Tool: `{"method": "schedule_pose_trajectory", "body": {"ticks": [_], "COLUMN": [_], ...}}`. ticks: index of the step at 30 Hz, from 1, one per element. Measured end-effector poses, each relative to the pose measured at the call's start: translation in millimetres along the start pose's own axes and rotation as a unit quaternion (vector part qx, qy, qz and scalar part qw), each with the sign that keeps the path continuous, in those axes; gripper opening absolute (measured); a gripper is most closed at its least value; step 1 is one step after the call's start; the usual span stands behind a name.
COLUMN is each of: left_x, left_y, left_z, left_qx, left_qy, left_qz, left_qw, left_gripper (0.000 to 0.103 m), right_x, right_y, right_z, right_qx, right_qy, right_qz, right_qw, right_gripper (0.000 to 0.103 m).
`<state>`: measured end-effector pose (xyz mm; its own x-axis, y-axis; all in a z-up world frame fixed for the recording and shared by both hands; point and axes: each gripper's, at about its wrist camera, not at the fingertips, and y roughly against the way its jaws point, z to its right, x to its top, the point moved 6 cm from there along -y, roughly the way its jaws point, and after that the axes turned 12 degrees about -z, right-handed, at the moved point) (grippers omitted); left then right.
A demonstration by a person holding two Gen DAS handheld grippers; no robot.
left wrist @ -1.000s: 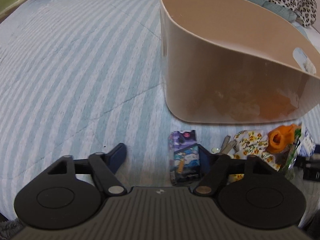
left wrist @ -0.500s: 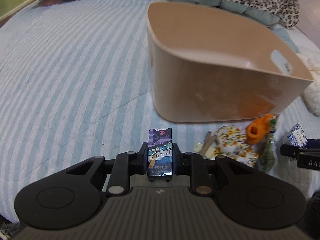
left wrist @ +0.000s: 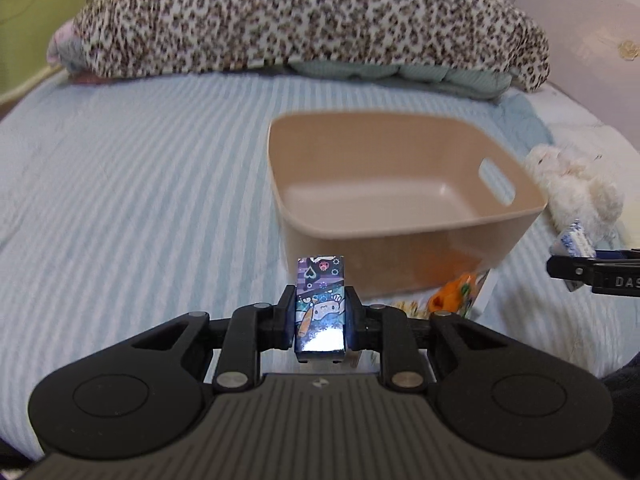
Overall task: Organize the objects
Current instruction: 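Carry both boxes over the basket and open both tools to drop them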
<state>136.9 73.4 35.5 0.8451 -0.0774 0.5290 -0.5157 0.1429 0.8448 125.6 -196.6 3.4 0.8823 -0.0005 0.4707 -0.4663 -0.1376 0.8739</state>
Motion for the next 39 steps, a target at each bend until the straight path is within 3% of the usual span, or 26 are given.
{"method": "schedule_pose_trajectory", "body": {"ticks": [5, 14, 24, 31, 33, 34, 35, 37, 39], "left_x": [29, 84, 100, 89, 88, 88, 88, 89, 87], "left_y": [15, -21, -94, -107, -101, -97, -91, -78, -65], "left_z": [13, 33, 31, 26, 26, 25, 25, 24, 25], "left_qx": [0.008, 0.046, 0.074, 0.074, 0.069, 0.067, 0.068, 0.078, 0.088], "left_qy": [-0.021, -0.027, -0.016, -0.014, -0.01, -0.006, -0.001, 0.006, 0.003], "left_qz": [0.029, 0.034, -0.023, -0.054, -0.054, -0.053, -0.05, -0.033, -0.022], "left_qw": [0.9993, 0.998, 0.9969, 0.9957, 0.9961, 0.9963, 0.9965, 0.9964, 0.9959], "left_gripper": [0.025, 0.025, 0.025, 0.026, 0.029, 0.04, 0.056, 0.074, 0.076], "right_x": [27, 74, 99, 88, 86, 85, 84, 84, 84], "right_y": [10, -5, -58, -84, -84, -81, -77, -66, -54], "right_z": [-9, -35, -39, -40, -41, -41, -42, -41, -39], "right_qx": [0.008, 0.01, -0.01, -0.031, -0.042, -0.043, -0.042, -0.034, -0.03], "right_qy": [0.011, 0.041, 0.047, 0.059, 0.065, 0.067, 0.068, 0.066, 0.059], "right_qz": [0.032, 0.048, 0.017, -0.017, -0.018, -0.016, -0.012, -0.002, 0.006], "right_qw": [0.999, 0.998, 0.999, 0.998, 0.997, 0.997, 0.997, 0.997, 0.998], "right_gripper": [0.066, 0.066, 0.066, 0.067, 0.068, 0.074, 0.074, 0.076, 0.08]}}
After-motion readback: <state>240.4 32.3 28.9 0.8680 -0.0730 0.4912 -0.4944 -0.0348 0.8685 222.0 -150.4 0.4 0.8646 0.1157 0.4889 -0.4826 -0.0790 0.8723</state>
